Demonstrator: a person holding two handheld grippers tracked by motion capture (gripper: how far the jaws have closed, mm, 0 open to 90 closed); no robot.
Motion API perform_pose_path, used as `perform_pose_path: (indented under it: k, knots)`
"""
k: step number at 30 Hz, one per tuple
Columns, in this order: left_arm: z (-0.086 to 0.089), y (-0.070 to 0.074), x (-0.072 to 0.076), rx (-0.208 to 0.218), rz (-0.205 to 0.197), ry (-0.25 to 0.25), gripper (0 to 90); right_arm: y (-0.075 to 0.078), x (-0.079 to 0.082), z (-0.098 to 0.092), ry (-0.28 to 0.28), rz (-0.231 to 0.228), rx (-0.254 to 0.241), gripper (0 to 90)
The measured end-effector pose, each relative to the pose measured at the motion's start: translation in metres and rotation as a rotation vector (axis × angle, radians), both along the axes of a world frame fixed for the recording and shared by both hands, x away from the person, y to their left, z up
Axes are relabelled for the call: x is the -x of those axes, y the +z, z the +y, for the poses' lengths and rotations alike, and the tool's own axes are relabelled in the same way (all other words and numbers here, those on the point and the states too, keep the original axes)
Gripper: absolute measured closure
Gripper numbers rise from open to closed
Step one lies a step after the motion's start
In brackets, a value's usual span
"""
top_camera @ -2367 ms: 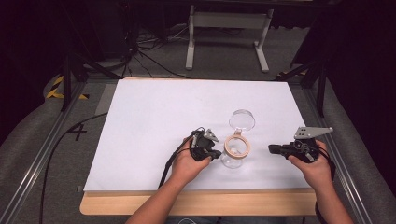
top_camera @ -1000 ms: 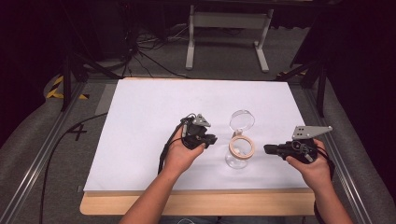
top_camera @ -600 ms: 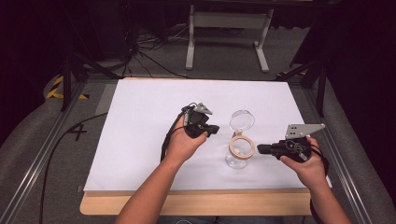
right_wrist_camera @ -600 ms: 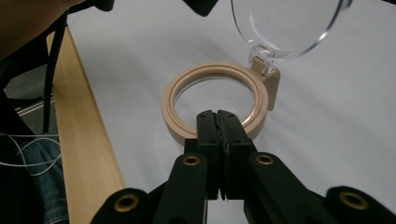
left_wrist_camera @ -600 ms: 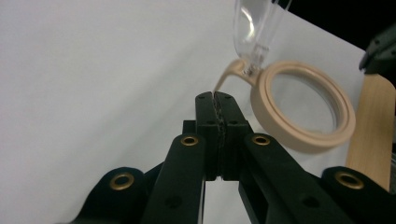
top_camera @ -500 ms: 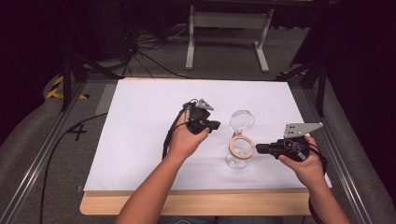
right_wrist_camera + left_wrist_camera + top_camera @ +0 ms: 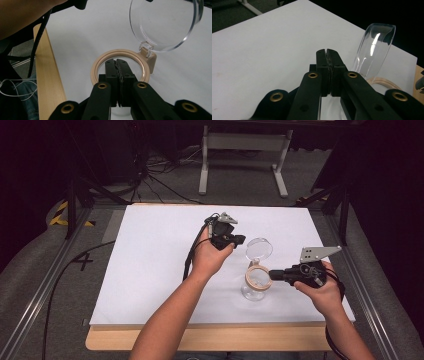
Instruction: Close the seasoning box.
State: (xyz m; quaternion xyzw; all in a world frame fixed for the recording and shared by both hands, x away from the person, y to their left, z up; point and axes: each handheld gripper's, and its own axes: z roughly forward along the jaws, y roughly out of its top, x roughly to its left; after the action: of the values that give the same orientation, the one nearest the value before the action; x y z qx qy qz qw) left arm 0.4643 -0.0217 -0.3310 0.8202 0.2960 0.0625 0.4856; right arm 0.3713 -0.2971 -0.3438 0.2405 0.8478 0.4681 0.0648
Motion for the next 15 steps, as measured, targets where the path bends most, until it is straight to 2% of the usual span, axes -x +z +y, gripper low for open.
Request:
perform_pose_path:
  k: [15]
  knots:
    - [-0.008,0.010,0.015,0.014,0.009,-0.063,89.0,0.000,-0.005,0.005,0.015,0.011,-0.022,88.0]
